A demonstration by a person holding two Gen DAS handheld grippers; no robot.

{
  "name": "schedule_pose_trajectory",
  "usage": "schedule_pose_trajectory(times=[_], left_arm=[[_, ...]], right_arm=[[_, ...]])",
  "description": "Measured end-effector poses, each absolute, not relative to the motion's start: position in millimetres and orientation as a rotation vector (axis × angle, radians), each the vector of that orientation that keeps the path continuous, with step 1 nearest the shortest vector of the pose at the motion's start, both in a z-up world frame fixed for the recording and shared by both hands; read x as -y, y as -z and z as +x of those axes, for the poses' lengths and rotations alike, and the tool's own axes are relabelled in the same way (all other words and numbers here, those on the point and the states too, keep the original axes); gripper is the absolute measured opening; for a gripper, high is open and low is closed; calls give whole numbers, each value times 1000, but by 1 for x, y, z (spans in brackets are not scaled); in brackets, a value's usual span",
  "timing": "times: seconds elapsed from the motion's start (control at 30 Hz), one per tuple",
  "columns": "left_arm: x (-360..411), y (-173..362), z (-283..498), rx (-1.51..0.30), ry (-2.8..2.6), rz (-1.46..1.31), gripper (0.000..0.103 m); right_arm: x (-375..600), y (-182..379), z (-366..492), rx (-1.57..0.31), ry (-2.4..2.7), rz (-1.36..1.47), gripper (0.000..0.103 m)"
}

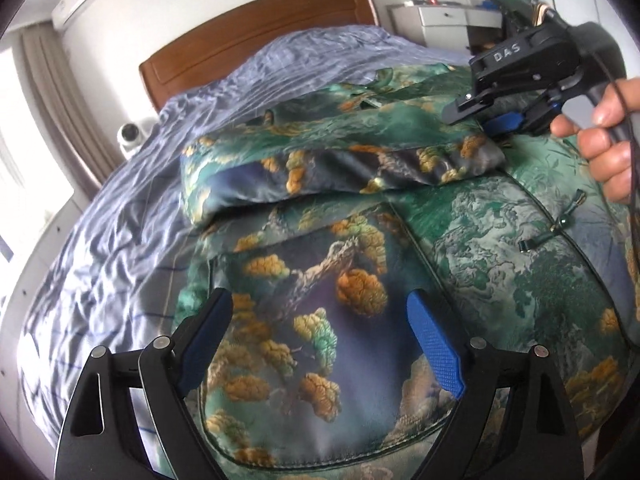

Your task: Fold large clothes

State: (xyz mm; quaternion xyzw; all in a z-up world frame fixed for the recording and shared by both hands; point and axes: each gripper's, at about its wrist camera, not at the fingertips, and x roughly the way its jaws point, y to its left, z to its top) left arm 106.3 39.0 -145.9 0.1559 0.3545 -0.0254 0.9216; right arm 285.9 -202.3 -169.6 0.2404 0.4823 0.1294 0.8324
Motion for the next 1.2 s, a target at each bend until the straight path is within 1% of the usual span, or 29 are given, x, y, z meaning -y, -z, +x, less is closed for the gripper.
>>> schedule_pose_trajectory(times=[0.03,0.07,0.1,0.13,0.17,0.33,0.43,0.6,0.7,0.77,0.83,0.93,1.1,1.2], left_arm=[[-41,147,106,-731,52,303,90],[-44,147,107,-732,51,290,90],[-47,147,106,-734,48,272,91],[-49,147,105,-737,48,254,91],[-51,147,105,-740,50,234,91],[-50,143,104,-729,47,225,91],[-48,143,102,-726,46,231,91],[-49,146,99,-746,54,200,91],[-52,146,100,-755,58,188,91],[-55,147,102,-759,60,183,91],[-56,147,104,-766,60,180,91],[-57,147,105,-775,59,164,92],[-56,146,108,-794,55,153,92],[-54,144,113,-818,55,150,92]], right_arm=[[198,170,288,-1017,-276,501,53],[195,169,290,-1012,-279,489,36],[190,163,289,-1003,-289,466,23],[185,154,289,-986,-288,427,14],[179,141,287,-951,-292,380,12],[166,78,317,-780,-268,157,11],[167,66,360,-761,-244,113,11],[173,93,416,-809,-191,55,11],[182,127,434,-883,-155,56,11],[187,144,435,-927,-141,66,22],[191,157,435,-966,-121,82,30],[197,151,426,-941,-121,87,32],[186,110,381,-827,-215,4,32],[171,110,363,-857,-347,-7,32]])
